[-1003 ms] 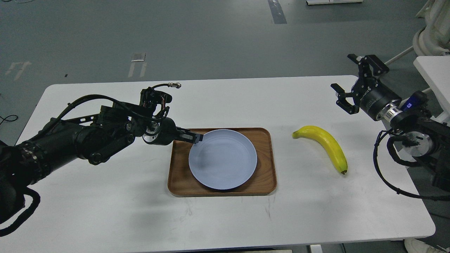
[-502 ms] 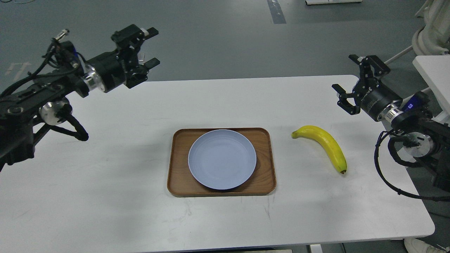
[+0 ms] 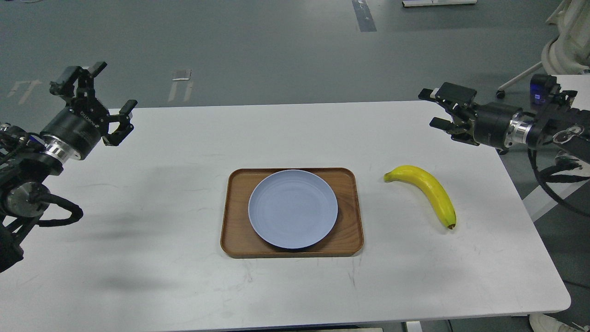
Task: Place banana on plate with both arms
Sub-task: 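Reach the right gripper down to the yellow banana and grasp it, then lift the banana with the right gripper and carry it over the plate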
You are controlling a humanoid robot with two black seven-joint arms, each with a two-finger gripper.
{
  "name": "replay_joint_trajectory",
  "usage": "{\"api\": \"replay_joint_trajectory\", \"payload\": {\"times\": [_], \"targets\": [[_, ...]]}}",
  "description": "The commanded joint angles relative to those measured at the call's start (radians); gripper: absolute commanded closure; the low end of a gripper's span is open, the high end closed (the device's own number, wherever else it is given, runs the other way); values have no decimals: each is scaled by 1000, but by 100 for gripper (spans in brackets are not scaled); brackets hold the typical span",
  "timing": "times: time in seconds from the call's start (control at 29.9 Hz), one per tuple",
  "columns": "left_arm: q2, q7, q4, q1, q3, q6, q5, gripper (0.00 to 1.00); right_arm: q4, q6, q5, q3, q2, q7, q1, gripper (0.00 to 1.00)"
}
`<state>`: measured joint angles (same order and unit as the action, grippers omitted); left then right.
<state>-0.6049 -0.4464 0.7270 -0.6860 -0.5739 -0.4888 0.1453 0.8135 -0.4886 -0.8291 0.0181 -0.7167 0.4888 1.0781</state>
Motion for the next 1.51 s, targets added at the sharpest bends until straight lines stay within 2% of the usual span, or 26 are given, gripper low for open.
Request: {"api": "replay_joint_trajectory", "payload": {"times": [0.0, 0.1, 0.2, 0.33, 0.5, 0.8, 0.97, 1.0, 1.07, 1.1, 1.14, 1.34, 1.47], "targets": [[8, 0, 0, -1, -1, 0, 2, 2, 32, 0, -303, -110, -14, 0, 83, 0], [11, 1, 0, -1, 0, 0, 2, 2, 3, 30, -449, -225, 3, 0, 126, 0], [14, 2, 0, -4, 0, 0, 2, 2, -75, 97, -486, -369, 103, 0, 167, 0], [14, 2, 0, -9, -1, 0, 2, 2, -123, 143, -486, -493, 170, 0, 181, 0], [11, 2, 0, -9, -1, 0, 2, 2, -155, 160, -484, -532, 238, 0, 172, 0], [11, 2, 0, -9, -3, 0, 2, 2, -157, 160, -484, -543, 258, 0, 123, 2], [11, 2, 0, -9, -3, 0, 4, 2, -155, 165, -484, -563, 258, 0, 106, 8], [11, 2, 2, -9, -3, 0, 4, 2, -155, 165, -484, -563, 258, 0, 105, 11], [11, 2, 0, -9, -3, 0, 4, 2, -155, 165, -484, -566, 256, 0, 105, 40], [11, 2, 0, -9, -3, 0, 4, 2, -155, 165, -484, -566, 256, 0, 105, 51], [11, 2, 2, -9, -3, 0, 4, 2, -155, 165, -484, -567, 256, 0, 105, 69], [8, 2, 2, -10, -3, 0, 4, 2, -146, 165, -484, -566, 250, 0, 112, 88], [7, 2, 2, -10, -3, 0, 4, 2, -119, 165, -484, -566, 227, 0, 140, 91]]}}
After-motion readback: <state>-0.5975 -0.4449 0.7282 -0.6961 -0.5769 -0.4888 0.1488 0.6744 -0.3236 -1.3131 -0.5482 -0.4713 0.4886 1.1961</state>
